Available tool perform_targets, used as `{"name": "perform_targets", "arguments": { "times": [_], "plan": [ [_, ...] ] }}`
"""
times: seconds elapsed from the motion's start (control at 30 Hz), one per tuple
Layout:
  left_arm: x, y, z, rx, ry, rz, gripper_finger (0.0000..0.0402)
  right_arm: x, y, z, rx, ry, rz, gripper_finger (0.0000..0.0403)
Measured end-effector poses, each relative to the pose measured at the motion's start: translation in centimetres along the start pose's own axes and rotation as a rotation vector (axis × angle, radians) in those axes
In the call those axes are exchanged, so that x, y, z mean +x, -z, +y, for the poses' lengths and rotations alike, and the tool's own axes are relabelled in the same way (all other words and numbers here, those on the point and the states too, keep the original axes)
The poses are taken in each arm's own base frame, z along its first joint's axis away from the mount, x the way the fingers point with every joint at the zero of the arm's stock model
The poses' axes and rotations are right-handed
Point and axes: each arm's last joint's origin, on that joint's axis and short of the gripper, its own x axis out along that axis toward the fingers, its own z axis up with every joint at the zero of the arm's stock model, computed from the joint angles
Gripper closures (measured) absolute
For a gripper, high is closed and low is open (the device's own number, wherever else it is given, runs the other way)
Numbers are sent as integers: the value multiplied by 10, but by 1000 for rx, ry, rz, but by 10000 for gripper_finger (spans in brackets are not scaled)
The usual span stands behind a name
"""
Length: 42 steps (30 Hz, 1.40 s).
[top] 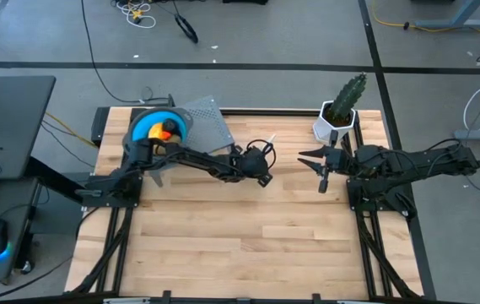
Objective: Pick & Place Fruit
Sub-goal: Put the blue knife on the shelf
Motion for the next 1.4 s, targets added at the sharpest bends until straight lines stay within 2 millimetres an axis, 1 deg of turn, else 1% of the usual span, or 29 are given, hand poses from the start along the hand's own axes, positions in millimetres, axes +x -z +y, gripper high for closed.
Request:
{"name": "perform_targets", "arguments": {
  "times": [0.1, 0.27, 0.47, 0.6, 0.73, 0.9, 1.03, 1.17, 1.27, 1.4],
  "plan": [
    [4, 4, 0, 5, -10, 6, 206, 1, 2, 1, -4, -2, 8, 318],
    [3, 3, 0, -2, -39, -12, 214, 1, 3, 1, -5, -2, 12, 318],
    [3, 5, -1, -55, -2, 23, 233, 1, 3, 1, -5, -2, 12, 318],
    [0, 10, -2, -25, -60, 19, 247, 1, 3, 1, -5, -2, 12, 318],
    [-1, 13, 0, -27, -82, 45, 251, 1, 3, 1, -5, -4, 12, 318],
    [2, 25, 7, -63, -127, 68, 234, 1, 3, 1, -5, -4, 12, 318],
    [3, 26, 11, -97, -134, 96, 208, 1, 3, 1, -5, -4, 12, 318],
    [2, 26, 10, -80, -125, 105, 188, 1, 3, 1, -5, -5, 12, 318],
    [2, 27, 9, -85, -81, 142, 183, 1, 4, 1, -6, -5, 12, 318],
    [1, 28, 7, -82, -68, 151, 186, 1, 4, 1, -6, -8, 12, 318]
  ]
}}
